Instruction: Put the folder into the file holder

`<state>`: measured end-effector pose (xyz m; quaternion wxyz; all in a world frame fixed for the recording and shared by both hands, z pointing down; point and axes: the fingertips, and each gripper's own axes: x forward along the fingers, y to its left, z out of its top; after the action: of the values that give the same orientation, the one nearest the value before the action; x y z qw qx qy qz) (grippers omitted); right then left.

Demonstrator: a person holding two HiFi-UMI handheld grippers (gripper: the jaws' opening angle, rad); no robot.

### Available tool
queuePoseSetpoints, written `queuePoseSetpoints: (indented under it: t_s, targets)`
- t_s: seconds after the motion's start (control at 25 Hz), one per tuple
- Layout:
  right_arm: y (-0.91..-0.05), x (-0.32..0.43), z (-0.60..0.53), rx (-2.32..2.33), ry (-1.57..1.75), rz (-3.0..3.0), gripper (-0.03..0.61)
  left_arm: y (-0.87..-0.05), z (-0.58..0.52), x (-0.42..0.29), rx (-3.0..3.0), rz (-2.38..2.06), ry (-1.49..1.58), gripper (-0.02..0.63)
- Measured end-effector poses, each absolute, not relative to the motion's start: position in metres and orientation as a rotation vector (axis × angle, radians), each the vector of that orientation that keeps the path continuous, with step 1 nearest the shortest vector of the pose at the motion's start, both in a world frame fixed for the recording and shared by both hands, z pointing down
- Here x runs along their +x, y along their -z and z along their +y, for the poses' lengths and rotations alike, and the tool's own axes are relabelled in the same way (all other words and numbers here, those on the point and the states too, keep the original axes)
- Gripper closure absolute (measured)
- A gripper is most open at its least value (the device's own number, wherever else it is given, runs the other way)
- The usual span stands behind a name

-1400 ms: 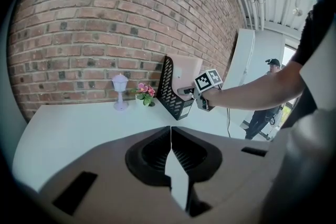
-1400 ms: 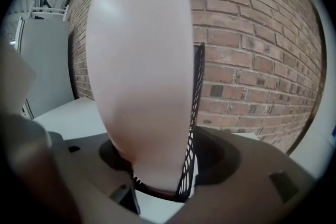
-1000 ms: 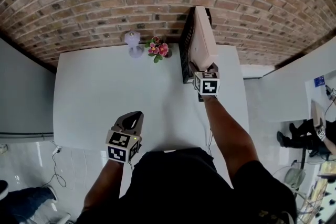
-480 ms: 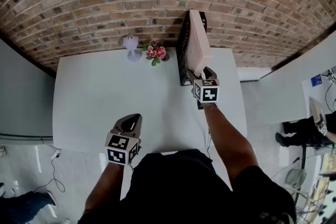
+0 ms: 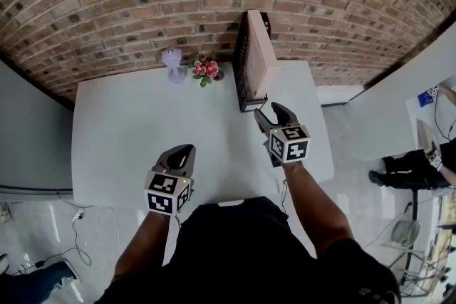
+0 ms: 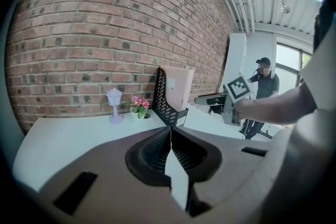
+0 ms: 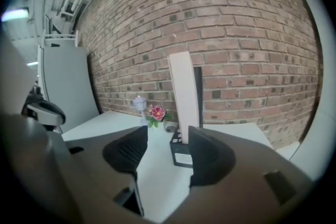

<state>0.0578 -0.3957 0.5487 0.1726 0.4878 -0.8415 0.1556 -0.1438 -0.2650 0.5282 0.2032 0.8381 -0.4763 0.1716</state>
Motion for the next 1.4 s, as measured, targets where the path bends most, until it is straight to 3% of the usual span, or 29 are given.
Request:
queuePoseSetpoints:
  t_s: [0.2, 0.92, 1.4]
  targets:
    - [-0.515, 0.042, -0.341, 1.268, -0.464, -2.535, 0.418, -0.515, -0.270, -0.132, 2.387, -1.303, -0.451, 0.609]
    - [-0.476, 0.049, -0.260, 1.205, -0.466, -2.630, 0.570, -0.495, -0.264, -0.104, 2.502, -1.197, -0.428, 0.608]
    - [-0.487, 0.047, -0.254, 1.240, -0.493, -2.621, 0.575, -0.493, -0.254, -0.101, 2.526, -1.174, -0.439, 0.609]
